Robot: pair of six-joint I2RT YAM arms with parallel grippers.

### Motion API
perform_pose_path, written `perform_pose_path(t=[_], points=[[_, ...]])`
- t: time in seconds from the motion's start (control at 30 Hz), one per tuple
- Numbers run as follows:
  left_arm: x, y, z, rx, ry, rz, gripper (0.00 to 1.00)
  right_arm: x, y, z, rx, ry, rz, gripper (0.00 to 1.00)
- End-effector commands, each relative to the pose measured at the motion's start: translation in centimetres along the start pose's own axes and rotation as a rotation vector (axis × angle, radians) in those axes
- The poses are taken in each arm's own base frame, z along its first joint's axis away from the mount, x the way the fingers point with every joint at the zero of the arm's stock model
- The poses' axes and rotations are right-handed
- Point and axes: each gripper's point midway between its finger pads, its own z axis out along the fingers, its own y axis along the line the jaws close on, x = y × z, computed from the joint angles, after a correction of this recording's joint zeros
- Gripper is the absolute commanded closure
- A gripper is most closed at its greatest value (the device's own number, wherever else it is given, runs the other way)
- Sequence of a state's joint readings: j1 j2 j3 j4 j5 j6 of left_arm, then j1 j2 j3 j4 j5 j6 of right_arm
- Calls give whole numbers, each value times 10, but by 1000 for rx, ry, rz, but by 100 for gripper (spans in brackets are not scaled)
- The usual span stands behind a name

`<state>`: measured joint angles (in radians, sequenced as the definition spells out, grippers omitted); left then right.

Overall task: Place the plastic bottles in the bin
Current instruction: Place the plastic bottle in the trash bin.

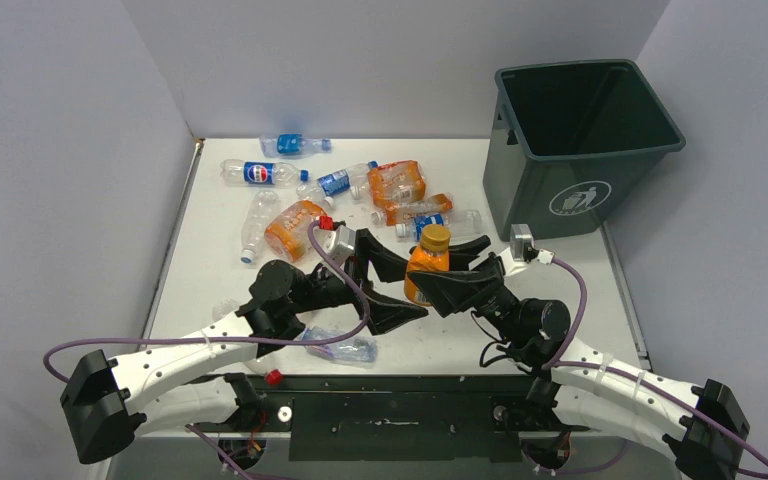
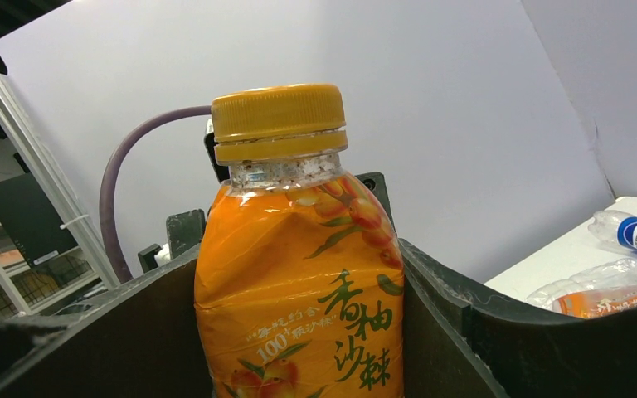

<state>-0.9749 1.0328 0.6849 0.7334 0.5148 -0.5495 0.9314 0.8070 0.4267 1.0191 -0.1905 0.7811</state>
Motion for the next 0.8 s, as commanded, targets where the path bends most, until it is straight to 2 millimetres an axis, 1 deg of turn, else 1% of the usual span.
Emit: perform_pose_path(t=[0.0,0.07,0.2,0.23,0.27,0.33,0.37,0.4,0.47,0.5,0.53,0.6,0.63,0.7,0.77], points=[[-26,-19,12,54,-50,52,26,-5,0,3,15,-16,-47,56],[-28,-20,13,52,-61,48,29,-3,-2,2,24,-2,-58,55],[-30,-23,14,65,-72,32,31,2,-4,0,32,25,-78,53],[-30,-24,15,71,-75,28,34,4,-5,0,36,32,-84,53],[-31,-26,15,81,-78,23,40,4,-4,-1,36,33,-91,53],[-31,-28,15,92,-85,2,58,3,-4,-2,31,35,-106,55],[-31,-28,14,96,-88,-7,65,4,-3,-2,27,37,-111,56],[-30,-28,15,99,-86,-16,69,4,-3,-3,25,41,-114,56],[-28,-29,15,107,-81,-32,72,6,-1,-3,18,53,-119,54],[-28,-30,15,110,-80,-36,75,6,0,-2,15,59,-121,51],[-28,-30,14,112,-79,-34,78,7,0,-1,15,69,-124,45],[-27,-29,13,104,-75,-25,85,8,1,0,22,89,-134,27],[-24,-26,11,88,-63,-24,87,7,0,1,33,103,-145,20],[-21,-21,6,57,-53,-16,91,3,-5,3,90,134,-179,12],[-18,-17,0,34,-44,-11,94,-2,-11,4,154,178,-231,7]])
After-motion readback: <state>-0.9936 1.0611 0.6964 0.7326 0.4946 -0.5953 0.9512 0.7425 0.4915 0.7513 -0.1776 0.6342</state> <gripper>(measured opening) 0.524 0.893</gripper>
